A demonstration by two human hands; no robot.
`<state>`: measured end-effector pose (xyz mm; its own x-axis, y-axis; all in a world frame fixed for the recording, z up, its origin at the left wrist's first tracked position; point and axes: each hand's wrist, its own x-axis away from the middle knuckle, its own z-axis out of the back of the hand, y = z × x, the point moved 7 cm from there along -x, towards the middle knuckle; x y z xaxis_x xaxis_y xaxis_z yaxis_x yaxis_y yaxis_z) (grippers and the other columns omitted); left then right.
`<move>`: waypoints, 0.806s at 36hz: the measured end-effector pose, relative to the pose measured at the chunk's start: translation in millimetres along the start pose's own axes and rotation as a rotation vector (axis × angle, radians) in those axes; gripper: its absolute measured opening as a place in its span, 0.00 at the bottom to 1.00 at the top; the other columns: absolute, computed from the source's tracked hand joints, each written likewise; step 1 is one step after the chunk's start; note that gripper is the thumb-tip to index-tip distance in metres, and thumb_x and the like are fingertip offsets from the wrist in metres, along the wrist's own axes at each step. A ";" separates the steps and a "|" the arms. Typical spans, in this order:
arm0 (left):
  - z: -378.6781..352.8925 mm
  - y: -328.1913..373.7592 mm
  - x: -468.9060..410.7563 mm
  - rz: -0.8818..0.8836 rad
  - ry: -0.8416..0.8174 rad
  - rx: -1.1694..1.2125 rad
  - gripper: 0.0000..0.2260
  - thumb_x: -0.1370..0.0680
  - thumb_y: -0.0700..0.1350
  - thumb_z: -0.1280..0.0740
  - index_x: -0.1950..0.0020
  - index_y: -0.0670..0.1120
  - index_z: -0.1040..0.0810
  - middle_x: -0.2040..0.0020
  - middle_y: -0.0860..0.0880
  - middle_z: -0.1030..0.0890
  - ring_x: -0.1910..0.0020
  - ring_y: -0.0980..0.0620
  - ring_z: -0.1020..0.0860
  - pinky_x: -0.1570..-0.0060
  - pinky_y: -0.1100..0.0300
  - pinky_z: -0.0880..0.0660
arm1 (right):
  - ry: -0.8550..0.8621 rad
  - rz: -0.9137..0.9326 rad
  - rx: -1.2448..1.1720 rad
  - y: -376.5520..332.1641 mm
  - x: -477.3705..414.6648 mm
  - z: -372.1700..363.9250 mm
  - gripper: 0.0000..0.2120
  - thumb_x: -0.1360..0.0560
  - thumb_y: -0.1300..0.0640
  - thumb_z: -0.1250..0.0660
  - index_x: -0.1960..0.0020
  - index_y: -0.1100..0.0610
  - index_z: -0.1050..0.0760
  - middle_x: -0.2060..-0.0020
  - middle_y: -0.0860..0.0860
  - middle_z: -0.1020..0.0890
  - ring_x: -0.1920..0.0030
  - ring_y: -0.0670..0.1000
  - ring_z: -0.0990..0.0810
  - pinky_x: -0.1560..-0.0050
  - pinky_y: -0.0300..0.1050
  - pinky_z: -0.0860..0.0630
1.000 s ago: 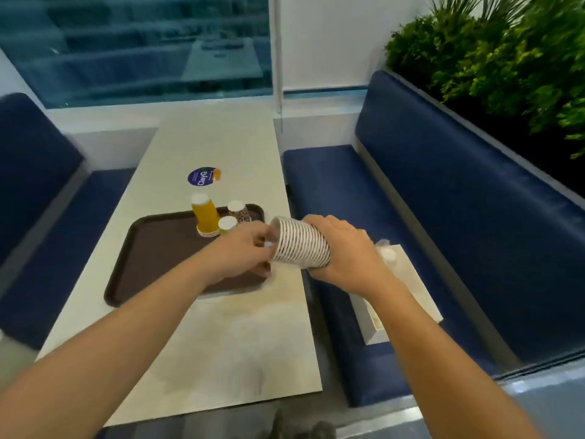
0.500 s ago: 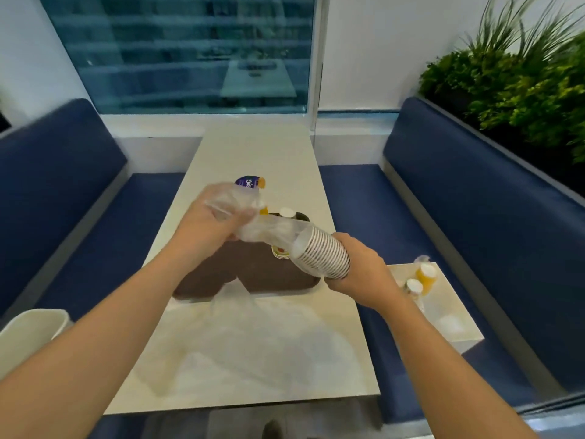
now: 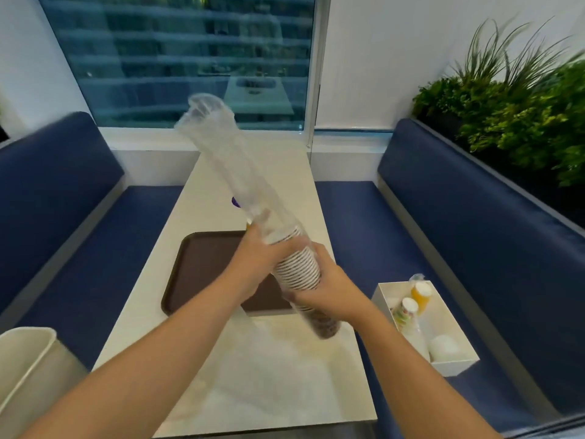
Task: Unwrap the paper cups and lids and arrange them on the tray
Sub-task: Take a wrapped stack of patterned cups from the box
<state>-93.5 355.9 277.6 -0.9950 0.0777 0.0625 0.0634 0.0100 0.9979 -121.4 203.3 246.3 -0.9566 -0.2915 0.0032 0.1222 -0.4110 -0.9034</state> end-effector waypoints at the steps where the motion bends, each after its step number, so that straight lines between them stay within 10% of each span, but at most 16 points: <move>1: -0.5 3.2 -4.8 -0.013 0.057 0.018 0.43 0.38 0.59 0.14 0.26 0.55 0.27 0.34 0.48 0.19 0.37 0.48 0.18 0.35 0.43 0.21 | -0.014 0.013 -0.029 -1.7 -0.5 -3.4 0.48 0.36 0.50 0.15 0.26 0.37 0.41 0.42 0.40 0.22 0.44 0.45 0.17 0.48 0.46 0.16; 11: -19.3 14.7 -8.9 -0.071 0.215 0.098 0.27 0.32 0.64 0.21 0.37 0.55 0.19 0.44 0.53 0.13 0.45 0.51 0.15 0.41 0.46 0.18 | 0.054 0.013 -0.239 0.9 -4.9 -3.3 0.31 0.31 0.61 0.20 0.33 0.44 0.27 0.46 0.47 0.16 0.45 0.48 0.16 0.51 0.42 0.16; 18: -46.8 -19.0 1.6 0.029 -0.052 -0.269 0.26 0.33 0.62 0.20 0.37 0.63 0.22 0.45 0.60 0.15 0.45 0.59 0.17 0.42 0.54 0.19 | 0.164 -0.021 -0.372 13.6 -4.8 -0.5 0.29 0.28 0.66 0.25 0.33 0.44 0.26 0.44 0.48 0.15 0.43 0.49 0.15 0.47 0.43 0.17; 24: -7.5 25.6 -28.0 -0.040 -0.049 0.064 0.50 0.39 0.60 0.15 0.22 0.49 0.33 0.33 0.48 0.18 0.35 0.48 0.19 0.32 0.43 0.24 | 0.002 -0.063 -0.343 20.0 -0.2 -6.7 0.24 0.32 0.58 0.21 0.37 0.51 0.21 0.46 0.52 0.14 0.45 0.53 0.15 0.48 0.45 0.18; 29: -14.8 31.4 -24.8 -0.112 -0.038 0.188 0.34 0.32 0.50 0.17 0.31 0.42 0.24 0.41 0.39 0.16 0.42 0.37 0.17 0.39 0.31 0.22 | -0.027 -0.022 -0.376 -1.9 -8.7 -16.9 0.24 0.31 0.61 0.24 0.36 0.53 0.21 0.47 0.53 0.14 0.45 0.54 0.14 0.46 0.46 0.18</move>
<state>-68.0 339.5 307.5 -0.9933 0.1032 -0.0527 -0.0304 0.2065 0.9780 -117.7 221.2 240.8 -0.9500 -0.3107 0.0315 -0.0091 -0.0734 -0.9973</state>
